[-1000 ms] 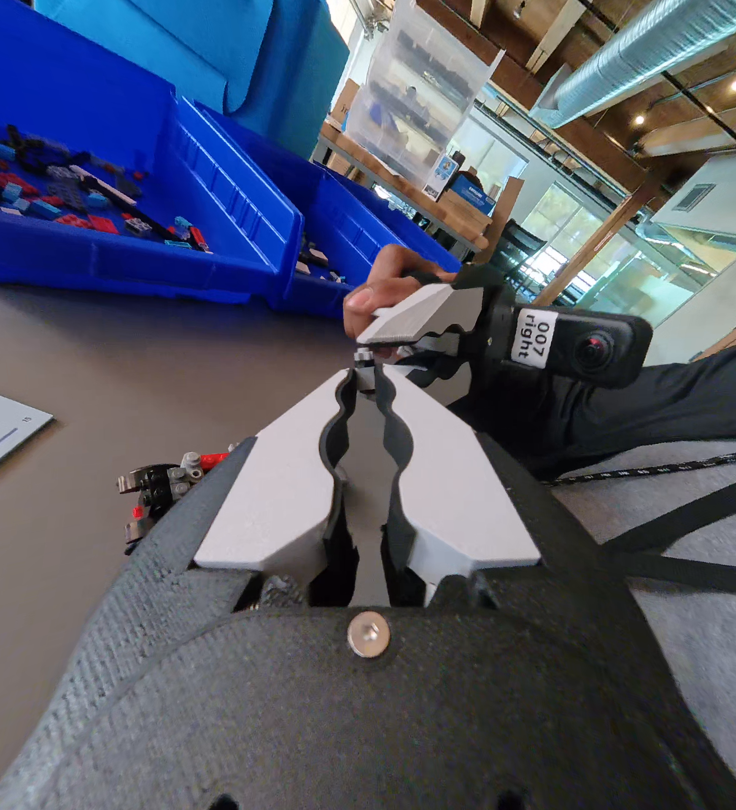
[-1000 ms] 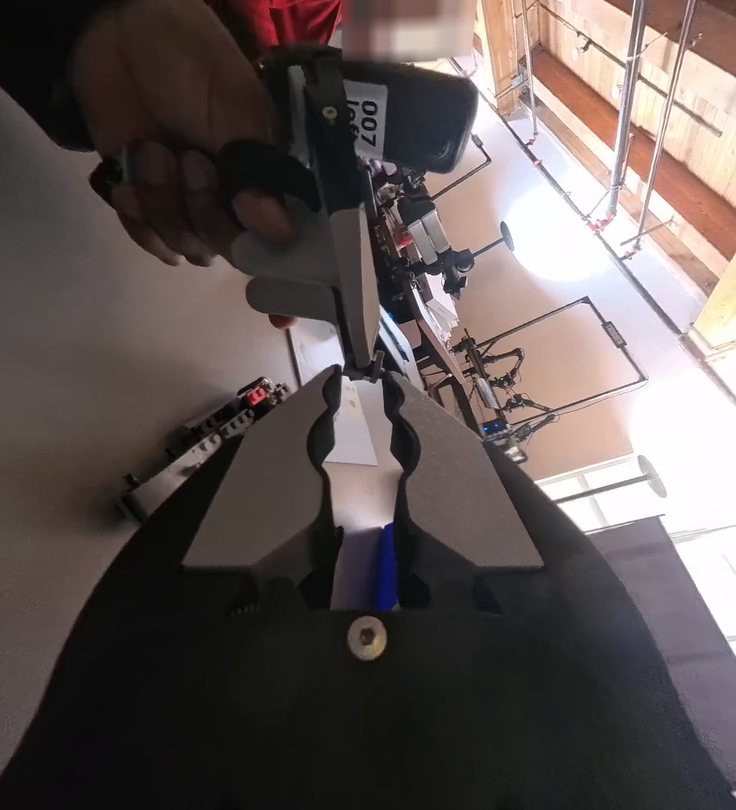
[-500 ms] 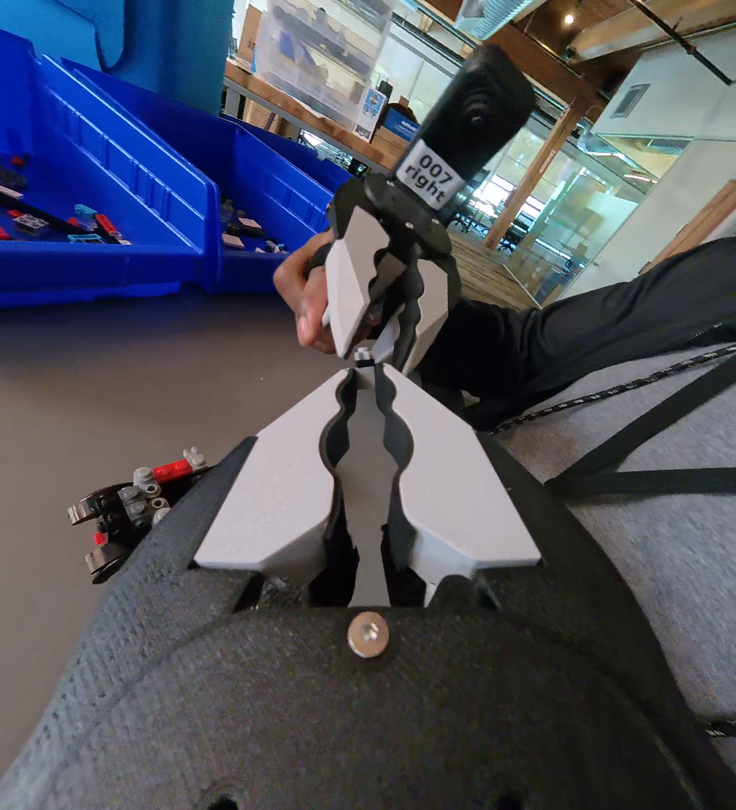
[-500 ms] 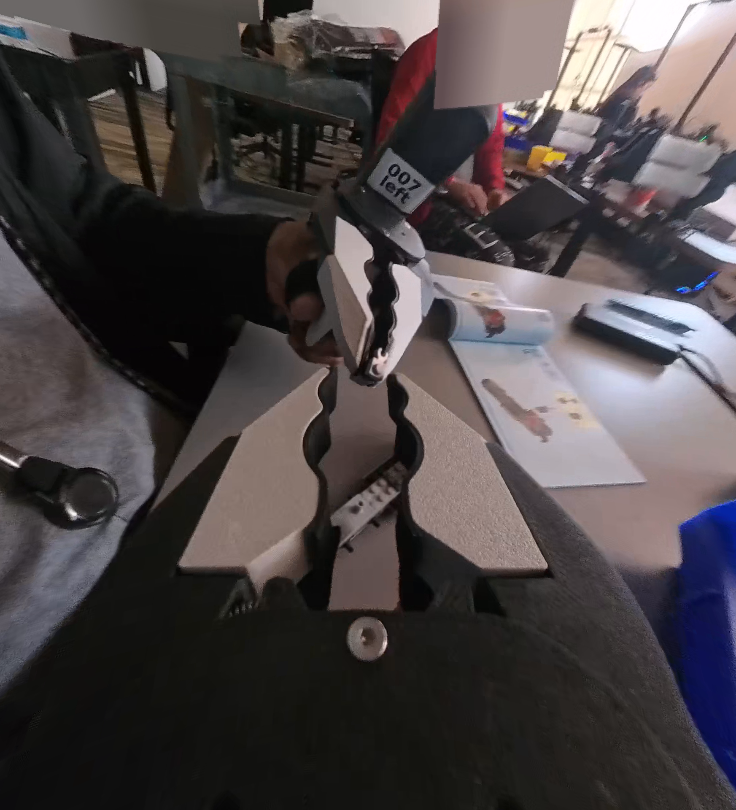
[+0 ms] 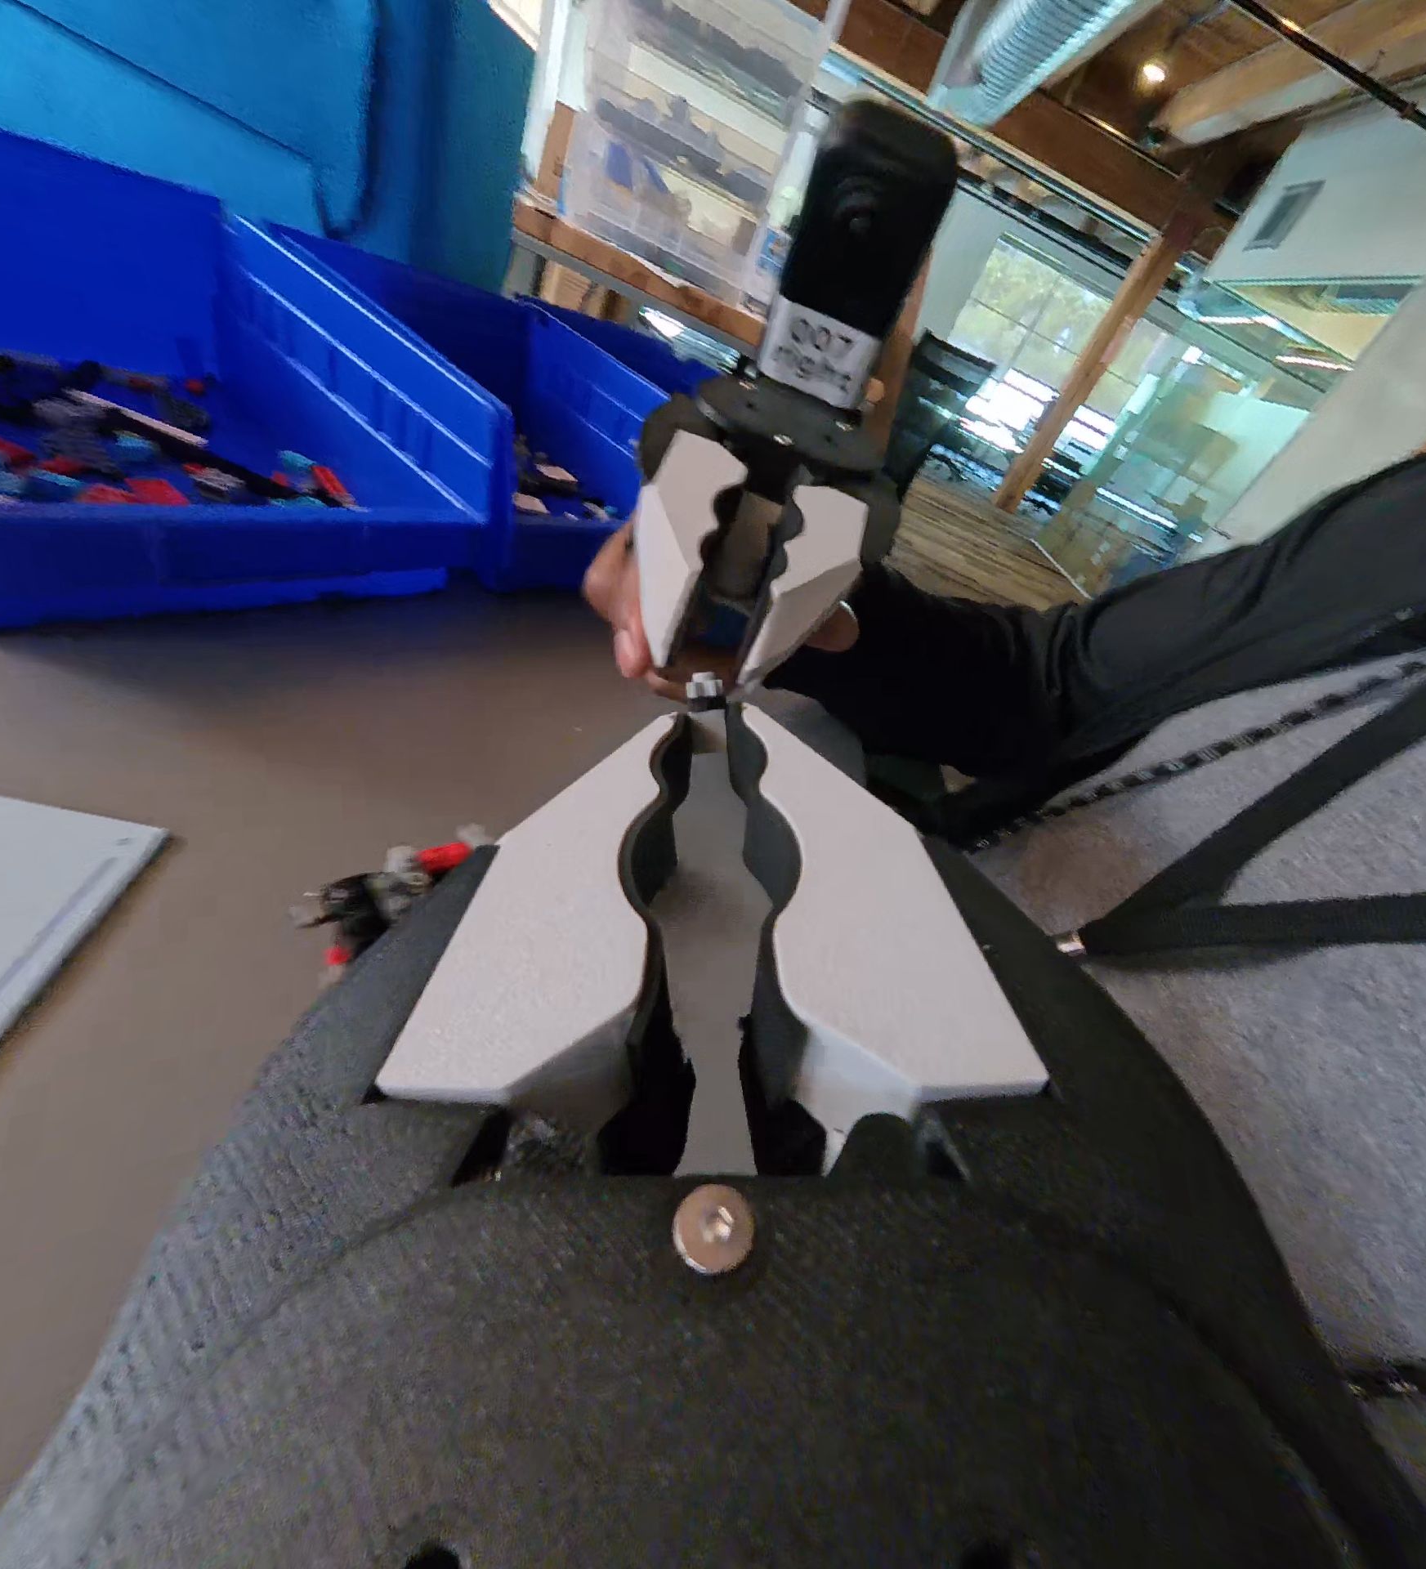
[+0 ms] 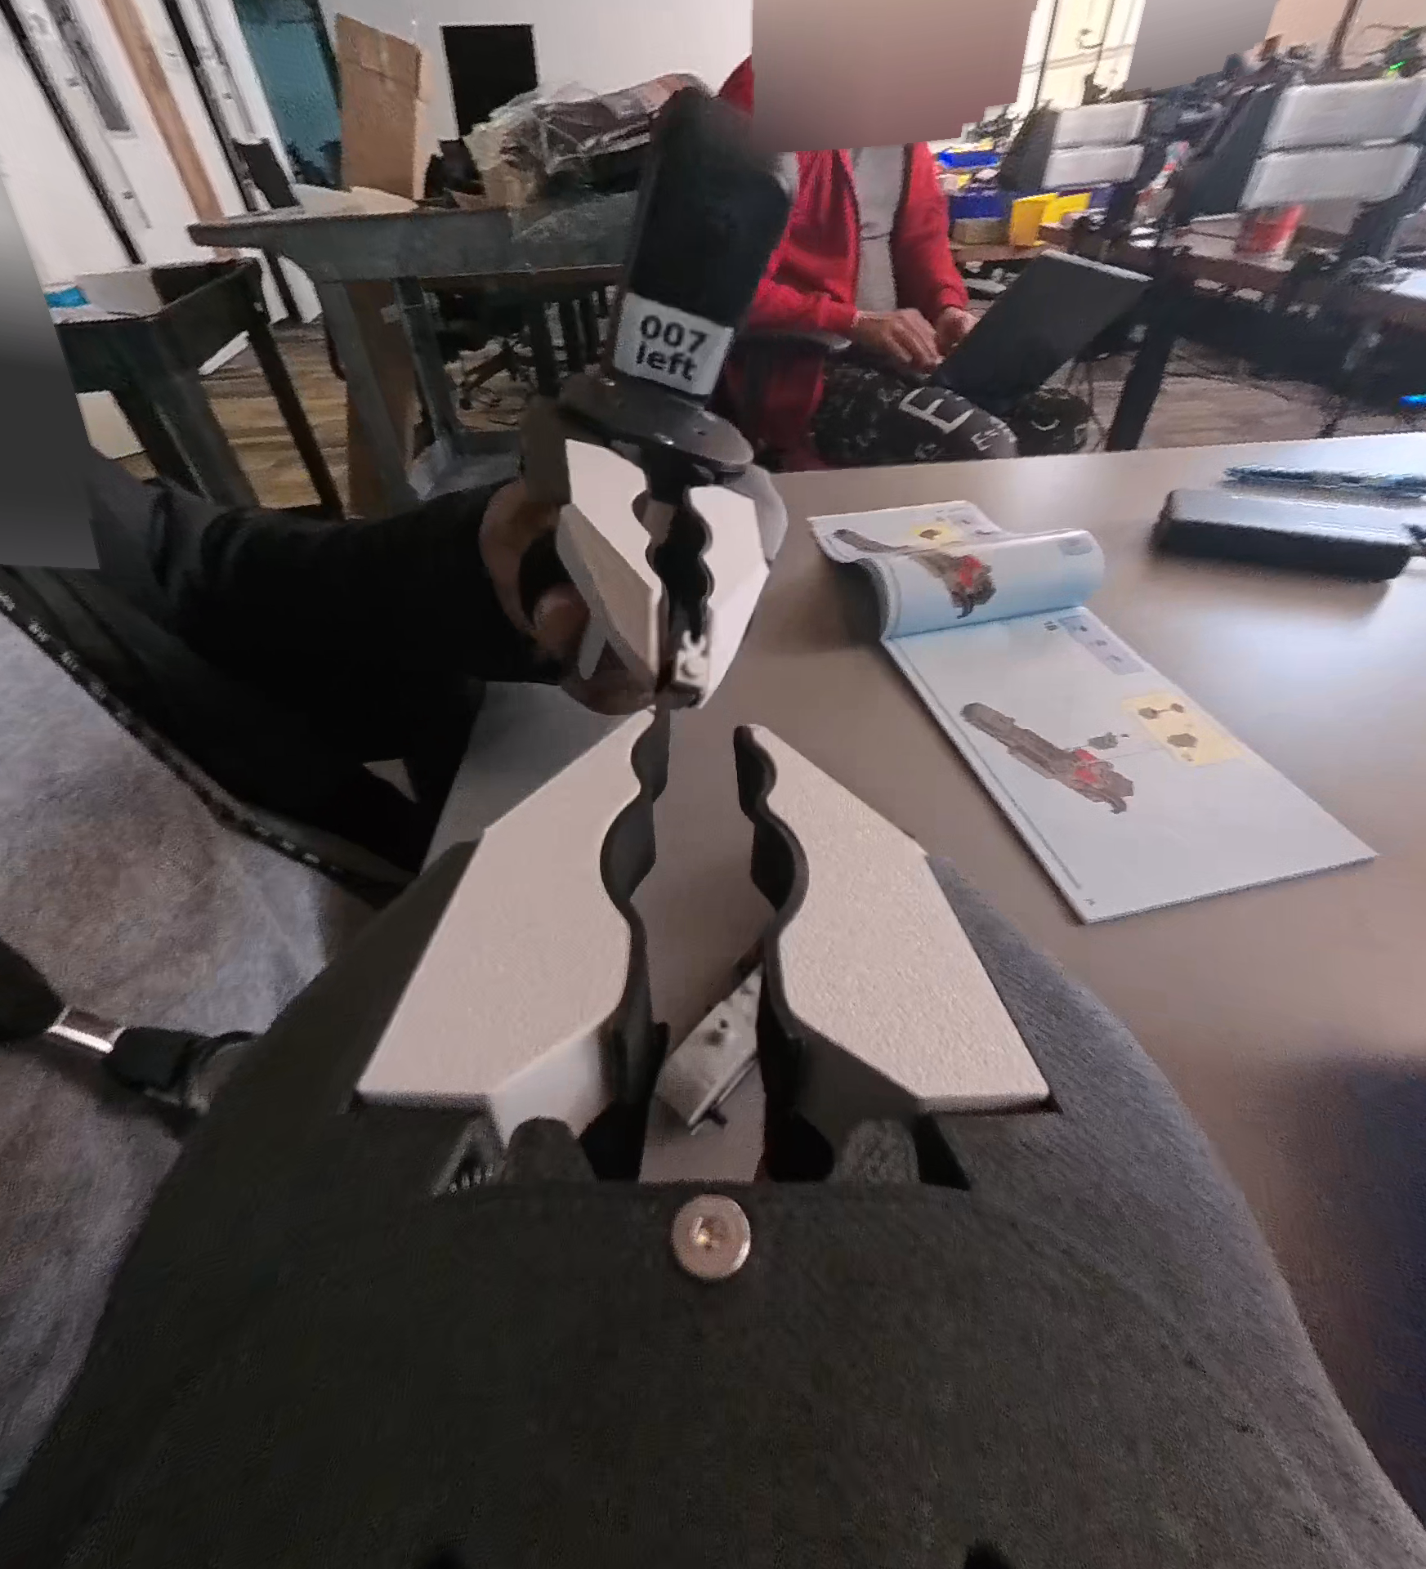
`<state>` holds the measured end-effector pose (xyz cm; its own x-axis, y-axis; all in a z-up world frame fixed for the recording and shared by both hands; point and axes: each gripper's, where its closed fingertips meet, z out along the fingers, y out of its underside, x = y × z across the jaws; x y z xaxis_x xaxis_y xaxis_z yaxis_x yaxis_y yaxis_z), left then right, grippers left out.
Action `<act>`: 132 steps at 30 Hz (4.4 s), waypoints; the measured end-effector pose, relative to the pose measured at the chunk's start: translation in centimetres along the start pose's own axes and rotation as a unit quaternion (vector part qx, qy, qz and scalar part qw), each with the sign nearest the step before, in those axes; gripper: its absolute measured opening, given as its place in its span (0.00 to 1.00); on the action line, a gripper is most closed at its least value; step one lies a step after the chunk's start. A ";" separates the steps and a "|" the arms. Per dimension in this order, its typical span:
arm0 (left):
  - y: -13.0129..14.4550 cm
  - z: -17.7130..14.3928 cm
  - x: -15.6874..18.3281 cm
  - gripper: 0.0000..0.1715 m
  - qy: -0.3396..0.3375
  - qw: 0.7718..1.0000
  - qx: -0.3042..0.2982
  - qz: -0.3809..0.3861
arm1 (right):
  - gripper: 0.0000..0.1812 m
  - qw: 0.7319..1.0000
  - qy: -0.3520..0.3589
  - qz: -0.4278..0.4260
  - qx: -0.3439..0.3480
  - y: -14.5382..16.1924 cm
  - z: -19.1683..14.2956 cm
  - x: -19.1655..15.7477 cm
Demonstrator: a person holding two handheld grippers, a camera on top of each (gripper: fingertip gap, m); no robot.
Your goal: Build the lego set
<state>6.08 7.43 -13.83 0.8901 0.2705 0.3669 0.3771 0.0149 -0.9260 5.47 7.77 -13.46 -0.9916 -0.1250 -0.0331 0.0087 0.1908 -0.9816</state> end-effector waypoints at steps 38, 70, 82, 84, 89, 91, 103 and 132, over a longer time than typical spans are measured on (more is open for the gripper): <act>-11.1 -12.7 -19.8 0.04 -0.227 0.938 0.260 -0.025 | 0.05 0.983 0.149 0.075 0.081 0.8 1.5 15.2; -10.3 -9.2 -17.5 0.04 -0.157 0.965 0.209 -0.024 | 0.05 0.985 0.142 0.070 0.068 1.0 1.9 14.9; -9.3 -0.2 -7.5 0.04 0.045 0.995 0.088 0.027 | 0.09 0.988 0.028 0.101 0.109 -7.3 0.1 10.1; -10.1 0.3 -5.6 0.04 0.081 0.992 0.091 0.022 | 0.10 0.992 0.015 0.086 0.096 -8.3 -0.3 8.9; -11.4 1.6 -1.3 0.04 0.137 0.986 0.089 0.021 | 0.09 0.993 -0.025 0.074 0.093 -11.3 -1.9 5.6; -11.8 2.1 0.1 0.04 0.138 0.986 0.089 0.032 | 0.09 0.992 -0.036 0.074 0.093 -12.1 -2.6 4.3; -14.0 2.8 6.2 0.04 0.173 0.976 0.133 0.026 | 0.06 0.992 -0.025 0.068 0.107 -15.3 -5.5 0.2; -17.9 1.6 3.6 0.13 -0.139 0.919 0.290 0.229 | 0.05 0.930 0.128 0.200 0.279 -17.4 -5.3 4.1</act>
<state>2.15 9.68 3.94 0.7913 0.6104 -0.0343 -0.2917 0.3277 -0.8986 0.52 9.13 4.47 -0.8922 0.0960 -0.4414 0.3791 -0.3722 -0.8472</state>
